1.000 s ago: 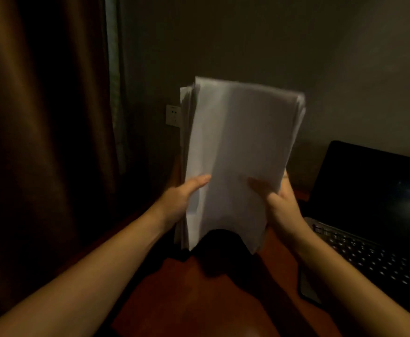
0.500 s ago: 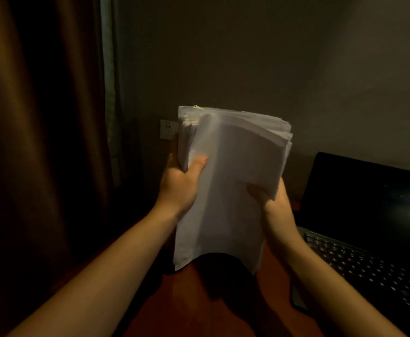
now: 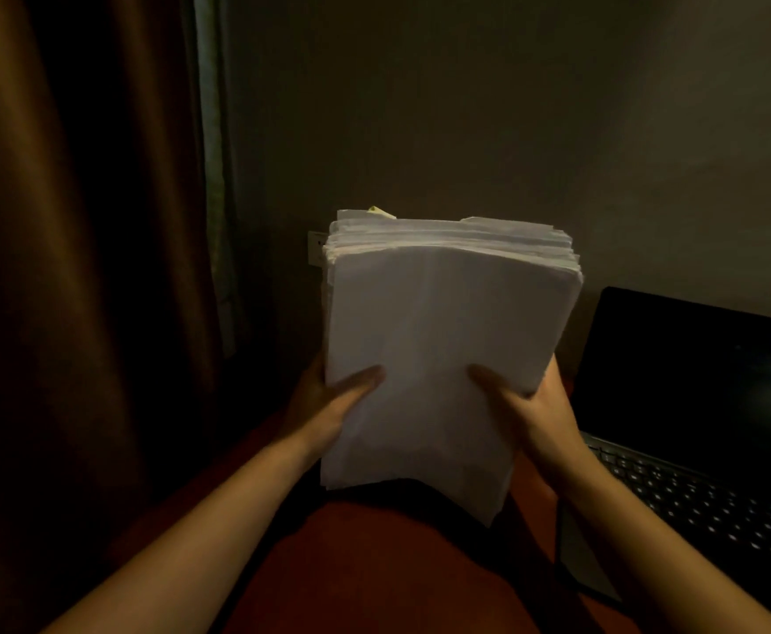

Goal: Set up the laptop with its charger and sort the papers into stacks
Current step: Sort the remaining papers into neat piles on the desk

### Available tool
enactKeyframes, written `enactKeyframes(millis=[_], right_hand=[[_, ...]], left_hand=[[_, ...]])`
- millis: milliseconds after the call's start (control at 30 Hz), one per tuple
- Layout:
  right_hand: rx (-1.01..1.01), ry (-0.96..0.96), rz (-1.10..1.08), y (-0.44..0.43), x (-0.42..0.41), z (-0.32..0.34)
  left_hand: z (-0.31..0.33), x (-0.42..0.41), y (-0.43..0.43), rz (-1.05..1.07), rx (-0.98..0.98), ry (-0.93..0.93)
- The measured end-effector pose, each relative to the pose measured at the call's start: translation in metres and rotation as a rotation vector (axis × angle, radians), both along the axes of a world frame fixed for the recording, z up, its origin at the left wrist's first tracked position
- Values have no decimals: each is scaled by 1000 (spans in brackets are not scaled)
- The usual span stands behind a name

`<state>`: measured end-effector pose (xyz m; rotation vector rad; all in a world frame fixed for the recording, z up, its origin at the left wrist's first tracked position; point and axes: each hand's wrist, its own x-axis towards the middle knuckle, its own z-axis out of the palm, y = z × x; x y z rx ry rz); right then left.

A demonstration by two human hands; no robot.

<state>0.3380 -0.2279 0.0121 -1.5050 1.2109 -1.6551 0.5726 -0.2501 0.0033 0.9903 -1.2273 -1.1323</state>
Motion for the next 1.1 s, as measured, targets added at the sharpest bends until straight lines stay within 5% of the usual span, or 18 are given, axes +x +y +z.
enactKeyframes(millis=[267, 533, 800, 1100], right_hand=[[-10, -68, -26, 2, 16, -11], [-63, -109, 13, 16, 29, -19], [-19, -72, 60, 7, 19, -8], [30, -178, 80, -4, 2, -10]], left_hand=[[-4, -23, 2, 124, 1, 141], [3, -23, 12, -44, 201, 259], [-8, -33, 14, 3, 146, 8], [-10, -29, -1, 97, 86, 7]])
